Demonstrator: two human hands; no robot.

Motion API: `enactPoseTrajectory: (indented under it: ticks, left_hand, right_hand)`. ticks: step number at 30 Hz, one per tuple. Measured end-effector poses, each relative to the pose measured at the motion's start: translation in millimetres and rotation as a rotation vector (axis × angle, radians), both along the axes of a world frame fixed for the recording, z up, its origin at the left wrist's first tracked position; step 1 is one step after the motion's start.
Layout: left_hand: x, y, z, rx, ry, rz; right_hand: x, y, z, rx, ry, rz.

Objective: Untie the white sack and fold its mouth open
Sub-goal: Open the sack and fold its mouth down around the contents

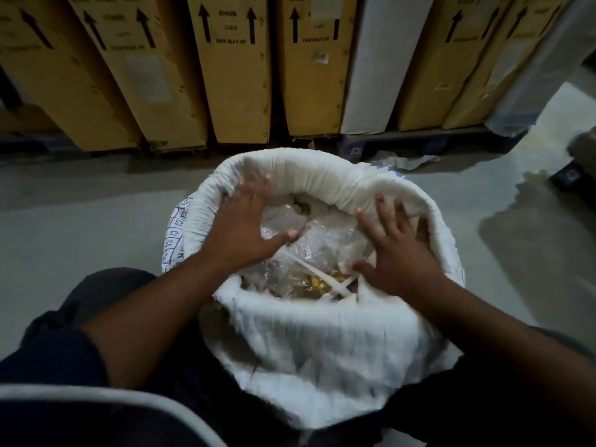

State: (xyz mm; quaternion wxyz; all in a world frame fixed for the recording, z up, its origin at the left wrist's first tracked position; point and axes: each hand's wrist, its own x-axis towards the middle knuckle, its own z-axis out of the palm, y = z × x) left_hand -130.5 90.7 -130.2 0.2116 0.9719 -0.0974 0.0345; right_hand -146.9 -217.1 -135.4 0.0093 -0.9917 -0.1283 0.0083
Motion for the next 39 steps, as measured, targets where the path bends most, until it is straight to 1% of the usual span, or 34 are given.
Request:
enactPoseTrajectory:
  ticks: [3,5,8,10,12,15,17,19,22,24,26,29,33,39]
  left_hand:
    - [11.3,16.4,-12.0,-0.078,-0.024,0.17]
    - [13.1,15.8,-14.5,-0.055,-0.051,0.187]
    - [6.2,6.4,-15.7,0.04,-0.029,0.114]
    - [-4.5,2.6,-12.6,0.14,0.045,0.055]
    - [-21.2,0.9,-8.3,0.264,0.118,-0.013]
    - [-56.8,4.3,-1.6,0.4,0.139,-0.125]
    - [-81.1,9.6,0.2,0.455,0.145,-0.178]
    - [-95.2,12.9,0.3,0.479,0.175,-0.173]
    - [-86.8,4.1,6.0,0.416,0.19,-0.111]
    - [-71.0,-8.5,14.0,0.327,0.117,-0.078]
    - [-57.3,-18.2,21.4,0.239,0.031,-0.059]
    - [-53.9,-17.6,18.7,0.199,-0.037,-0.049]
    - [-58.1,-7.1,8.6,0.164,-0.024,-0.025]
    - [-60.4,-15.2,25.6,0.127,-0.044,-0.008]
  right_hand:
    - [18.4,-19.5,-8.1,0.079,-0.088,-0.122]
    - [19.7,-17.9,-9.5,0.103,-0.083,-0.132]
    - [11.8,2.3,3.9,0.105,-0.044,-0.128]
    - [-1.3,14.1,16.8,0.064,0.048,-0.092]
    - [-23.7,17.2,25.1,-0.012,0.158,-0.046]
    - [-64.3,1.4,23.2,-0.145,0.264,-0.035]
    - [-81.3,-13.3,21.5,-0.194,0.274,-0.056]
    - [-86.5,-19.6,20.7,-0.187,0.23,-0.07]
    - [-80.1,-9.8,17.1,-0.13,0.107,-0.044]
    - [-70.1,0.7,17.5,-0.047,-0.02,-0.009]
    - [-58.6,6.5,20.5,0.007,-0.097,-0.025]
    - [-50.6,3.6,16.2,0.033,-0.108,-0.06]
    - [-51.1,-5.2,9.5,0.064,-0.076,-0.07]
    - [-52.2,3.8,25.6,0.128,-0.154,-0.06]
